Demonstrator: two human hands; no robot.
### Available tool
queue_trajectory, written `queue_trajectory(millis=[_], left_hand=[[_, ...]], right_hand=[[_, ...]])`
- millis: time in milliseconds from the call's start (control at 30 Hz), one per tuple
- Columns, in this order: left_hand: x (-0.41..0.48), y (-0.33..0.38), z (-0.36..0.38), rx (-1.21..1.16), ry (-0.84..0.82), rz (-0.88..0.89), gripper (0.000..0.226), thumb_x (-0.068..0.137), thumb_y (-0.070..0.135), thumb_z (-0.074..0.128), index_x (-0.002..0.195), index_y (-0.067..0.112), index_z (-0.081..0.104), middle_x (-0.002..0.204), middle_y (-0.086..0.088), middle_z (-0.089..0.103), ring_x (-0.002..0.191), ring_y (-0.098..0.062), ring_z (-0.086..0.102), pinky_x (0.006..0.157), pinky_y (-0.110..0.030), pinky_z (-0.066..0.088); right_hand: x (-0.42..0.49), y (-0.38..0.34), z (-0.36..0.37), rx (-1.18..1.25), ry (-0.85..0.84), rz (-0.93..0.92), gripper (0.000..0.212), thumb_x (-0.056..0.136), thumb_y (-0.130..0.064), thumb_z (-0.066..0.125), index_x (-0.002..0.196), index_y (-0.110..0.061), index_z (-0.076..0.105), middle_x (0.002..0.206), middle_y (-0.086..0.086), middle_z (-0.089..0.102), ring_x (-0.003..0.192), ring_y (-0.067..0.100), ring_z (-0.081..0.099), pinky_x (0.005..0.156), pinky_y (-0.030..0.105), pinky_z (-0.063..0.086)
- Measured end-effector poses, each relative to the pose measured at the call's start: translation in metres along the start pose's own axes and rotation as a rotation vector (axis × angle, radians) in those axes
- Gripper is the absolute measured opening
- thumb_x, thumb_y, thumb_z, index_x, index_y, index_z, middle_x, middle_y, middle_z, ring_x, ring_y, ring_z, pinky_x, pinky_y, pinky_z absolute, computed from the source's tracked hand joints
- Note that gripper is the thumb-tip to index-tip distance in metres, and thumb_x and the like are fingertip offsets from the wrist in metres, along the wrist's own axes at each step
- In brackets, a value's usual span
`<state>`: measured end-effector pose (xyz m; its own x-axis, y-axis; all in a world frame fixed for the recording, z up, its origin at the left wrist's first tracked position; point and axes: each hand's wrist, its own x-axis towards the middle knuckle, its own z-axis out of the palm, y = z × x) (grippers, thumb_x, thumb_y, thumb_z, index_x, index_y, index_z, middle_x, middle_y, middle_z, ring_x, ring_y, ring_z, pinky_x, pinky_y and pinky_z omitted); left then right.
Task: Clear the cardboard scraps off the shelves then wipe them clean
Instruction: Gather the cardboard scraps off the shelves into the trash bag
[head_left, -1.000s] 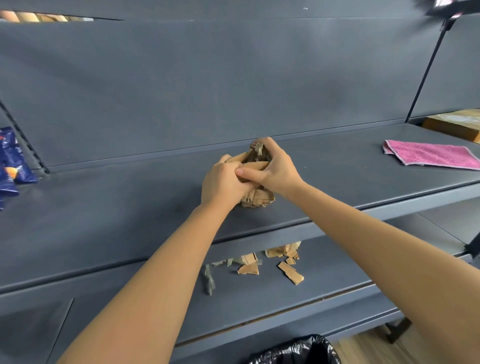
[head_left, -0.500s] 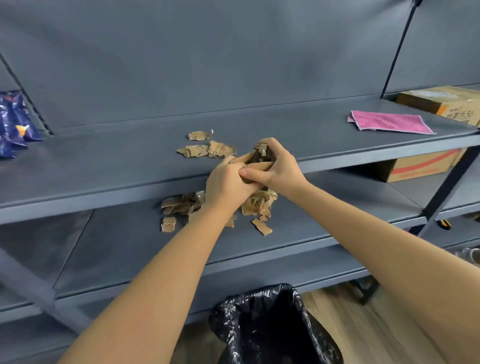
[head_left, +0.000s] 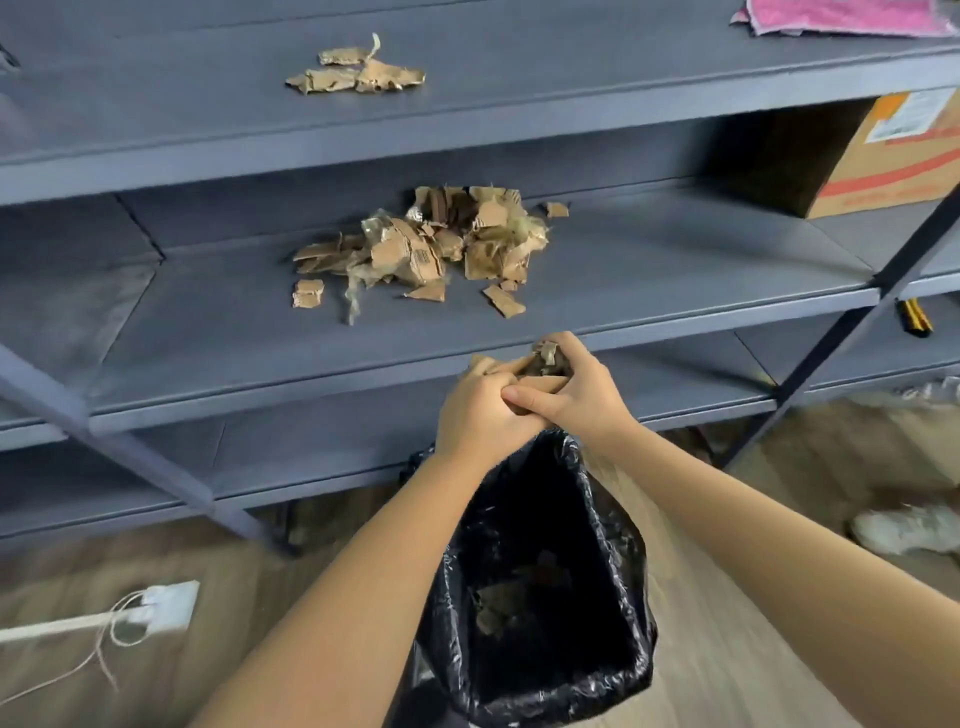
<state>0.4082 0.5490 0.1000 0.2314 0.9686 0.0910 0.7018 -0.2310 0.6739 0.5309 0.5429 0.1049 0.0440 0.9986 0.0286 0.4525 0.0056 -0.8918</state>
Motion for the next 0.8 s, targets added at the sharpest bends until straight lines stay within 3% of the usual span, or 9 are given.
queue_trajectory(millis=[233, 367, 500, 567, 633, 700, 733, 767, 800], left_hand=[[-0.037, -0.067, 0.077, -0.005, -0.128, -0.108, 0.055, 0.066, 0.045, 0.057, 0.117, 0.027, 0.059, 0.108, 0.005, 0.048, 0.114, -0.014, 0.044, 0.097, -0.033, 0.042], [-0.050, -0.098, 0.107, -0.035, -0.139, -0.158, 0.055, 0.067, 0.040, 0.056, 0.119, 0.022, 0.057, 0.100, 0.011, 0.037, 0.113, -0.017, 0.045, 0.095, -0.038, 0.045], [-0.054, -0.120, 0.128, -0.084, -0.111, -0.206, 0.045, 0.072, 0.030, 0.066, 0.115, 0.022, 0.057, 0.107, 0.007, 0.040, 0.112, -0.017, 0.046, 0.093, -0.038, 0.047], [-0.054, -0.125, 0.134, -0.105, -0.150, -0.217, 0.045, 0.073, 0.026, 0.067, 0.116, 0.023, 0.054, 0.116, 0.006, 0.038, 0.119, -0.019, 0.041, 0.095, -0.040, 0.045], [-0.054, -0.127, 0.137, -0.108, -0.241, -0.261, 0.048, 0.075, 0.027, 0.066, 0.120, 0.026, 0.050, 0.140, 0.001, 0.029, 0.132, -0.020, 0.029, 0.103, -0.041, 0.039], [-0.056, -0.129, 0.139, -0.110, -0.304, -0.318, 0.049, 0.079, 0.028, 0.062, 0.126, 0.029, 0.047, 0.152, 0.003, 0.014, 0.138, -0.021, 0.020, 0.108, -0.041, 0.034], [-0.057, -0.129, 0.138, -0.098, -0.314, -0.322, 0.048, 0.081, 0.025, 0.060, 0.128, 0.028, 0.046, 0.154, 0.003, 0.012, 0.139, -0.023, 0.021, 0.109, -0.041, 0.033], [-0.057, -0.129, 0.136, -0.079, -0.314, -0.302, 0.047, 0.082, 0.023, 0.058, 0.127, 0.026, 0.047, 0.153, 0.003, 0.015, 0.137, -0.025, 0.027, 0.108, -0.041, 0.033], [-0.056, -0.125, 0.132, -0.053, -0.308, -0.265, 0.044, 0.083, 0.021, 0.057, 0.125, 0.024, 0.049, 0.150, 0.003, 0.023, 0.133, -0.024, 0.033, 0.107, -0.039, 0.035]], right_hand=[[-0.024, 0.096, 0.050, 0.059, -0.101, 0.115, 0.042, 0.070, -0.021, 0.080, 0.097, -0.019, 0.049, 0.073, -0.010, 0.055, 0.069, 0.007, 0.053, 0.058, 0.009, 0.041], [-0.031, 0.139, 0.077, 0.060, -0.135, 0.172, 0.039, 0.073, -0.018, 0.078, 0.104, -0.013, 0.055, 0.080, -0.003, 0.060, 0.071, 0.008, 0.055, 0.060, 0.003, 0.040], [-0.031, 0.165, 0.094, 0.043, -0.154, 0.195, 0.051, 0.074, -0.039, 0.069, 0.115, -0.013, 0.055, 0.095, 0.001, 0.062, 0.086, 0.012, 0.059, 0.068, 0.011, 0.045], [-0.028, 0.178, 0.099, 0.021, -0.165, 0.245, 0.053, 0.080, -0.047, 0.057, 0.124, -0.016, 0.053, 0.113, 0.005, 0.061, 0.108, 0.022, 0.057, 0.088, 0.028, 0.047], [-0.026, 0.189, 0.102, -0.098, -0.207, 0.336, 0.051, 0.093, -0.045, 0.046, 0.138, -0.021, 0.042, 0.143, 0.003, 0.043, 0.134, 0.026, 0.038, 0.113, 0.044, 0.027], [-0.028, 0.192, 0.102, -0.244, -0.259, 0.372, 0.053, 0.096, -0.044, 0.037, 0.145, -0.025, 0.030, 0.155, -0.002, 0.024, 0.144, 0.021, 0.019, 0.118, 0.044, 0.008], [-0.029, 0.191, 0.100, -0.253, -0.265, 0.374, 0.053, 0.096, -0.044, 0.037, 0.145, -0.024, 0.029, 0.155, -0.001, 0.025, 0.144, 0.020, 0.020, 0.117, 0.042, 0.011], [-0.030, 0.188, 0.098, -0.239, -0.243, 0.369, 0.052, 0.096, -0.043, 0.040, 0.142, -0.020, 0.036, 0.149, 0.002, 0.037, 0.139, 0.022, 0.031, 0.112, 0.037, 0.024], [-0.030, 0.182, 0.093, -0.224, -0.199, 0.349, 0.044, 0.094, -0.040, 0.045, 0.131, -0.016, 0.049, 0.133, 0.005, 0.054, 0.126, 0.024, 0.047, 0.097, 0.028, 0.040]])
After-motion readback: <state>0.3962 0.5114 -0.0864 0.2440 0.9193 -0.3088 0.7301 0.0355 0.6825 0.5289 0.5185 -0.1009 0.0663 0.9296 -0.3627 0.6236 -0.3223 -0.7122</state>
